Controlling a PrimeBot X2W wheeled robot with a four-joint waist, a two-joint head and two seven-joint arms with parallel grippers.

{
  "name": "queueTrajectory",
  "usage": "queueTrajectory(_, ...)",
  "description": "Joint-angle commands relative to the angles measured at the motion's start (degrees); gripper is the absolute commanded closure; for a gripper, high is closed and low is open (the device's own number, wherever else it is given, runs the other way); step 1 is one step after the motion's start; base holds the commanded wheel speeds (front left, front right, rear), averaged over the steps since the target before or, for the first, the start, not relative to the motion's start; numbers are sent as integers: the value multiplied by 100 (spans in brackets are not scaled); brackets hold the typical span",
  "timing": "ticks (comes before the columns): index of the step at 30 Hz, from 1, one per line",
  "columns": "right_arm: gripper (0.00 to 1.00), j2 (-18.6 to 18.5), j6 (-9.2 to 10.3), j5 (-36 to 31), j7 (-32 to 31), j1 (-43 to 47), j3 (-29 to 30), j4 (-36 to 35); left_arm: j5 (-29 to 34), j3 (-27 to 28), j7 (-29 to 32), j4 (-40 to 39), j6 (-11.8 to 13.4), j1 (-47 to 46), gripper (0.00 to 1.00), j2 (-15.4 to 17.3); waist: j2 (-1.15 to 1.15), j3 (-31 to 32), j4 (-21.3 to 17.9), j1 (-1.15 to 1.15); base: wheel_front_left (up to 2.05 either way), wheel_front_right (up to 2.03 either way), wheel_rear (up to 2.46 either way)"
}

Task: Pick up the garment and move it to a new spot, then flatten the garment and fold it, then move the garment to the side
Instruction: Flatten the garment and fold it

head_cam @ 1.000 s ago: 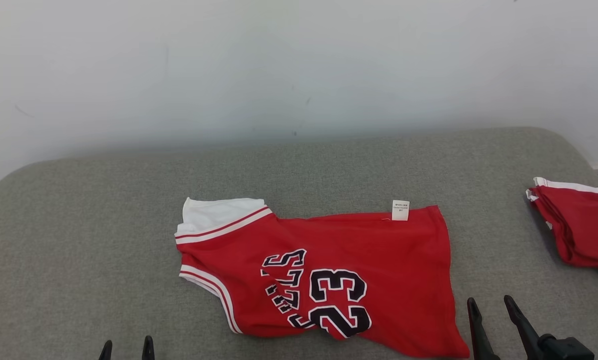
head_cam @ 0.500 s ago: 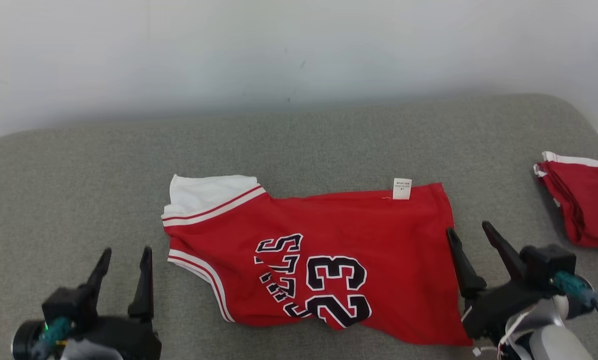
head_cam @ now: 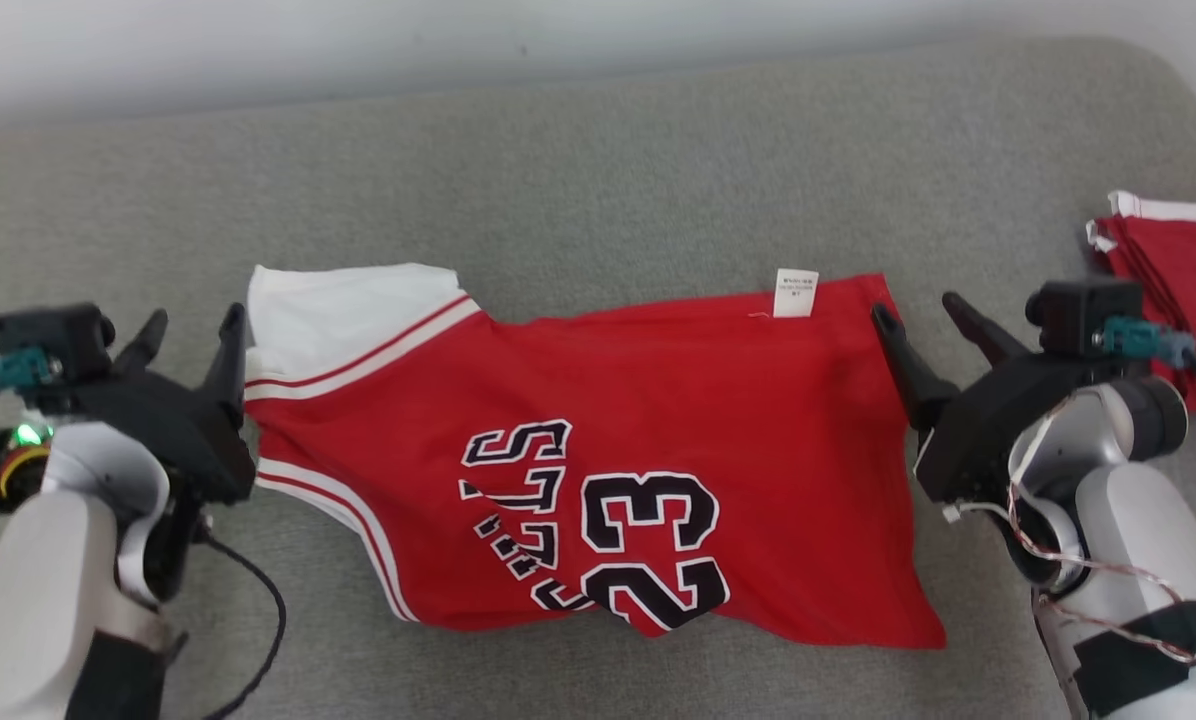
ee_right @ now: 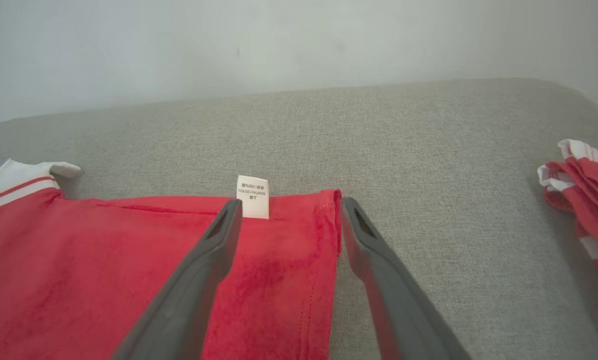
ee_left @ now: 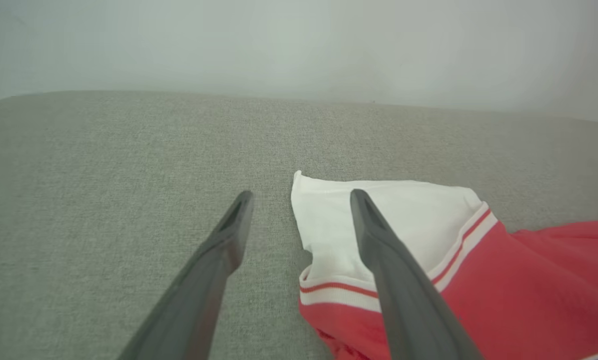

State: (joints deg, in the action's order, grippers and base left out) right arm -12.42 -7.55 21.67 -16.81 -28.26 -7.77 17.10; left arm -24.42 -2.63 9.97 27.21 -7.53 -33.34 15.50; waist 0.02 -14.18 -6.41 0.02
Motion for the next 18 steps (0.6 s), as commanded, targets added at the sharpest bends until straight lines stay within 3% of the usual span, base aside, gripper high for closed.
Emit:
queueTrajectory(1,0,34,15,5,-123,-169,39,-17,-29,-7,133,116,24,-239,0,40,-2,-361,-231,-2,0,0,0)
queueTrajectory(8,0,109,15,-62,-370,-469,17,-111,-129,-7,552,562,94,-833,0,106,-2,-603,-321,-2,0,0,0)
queueTrajectory(18,0,178,15,-101,-452,-679,-118,-325,243,-253,1057,1137,423,-1298,0,358,-2,-894,-440,-2,0,0,0)
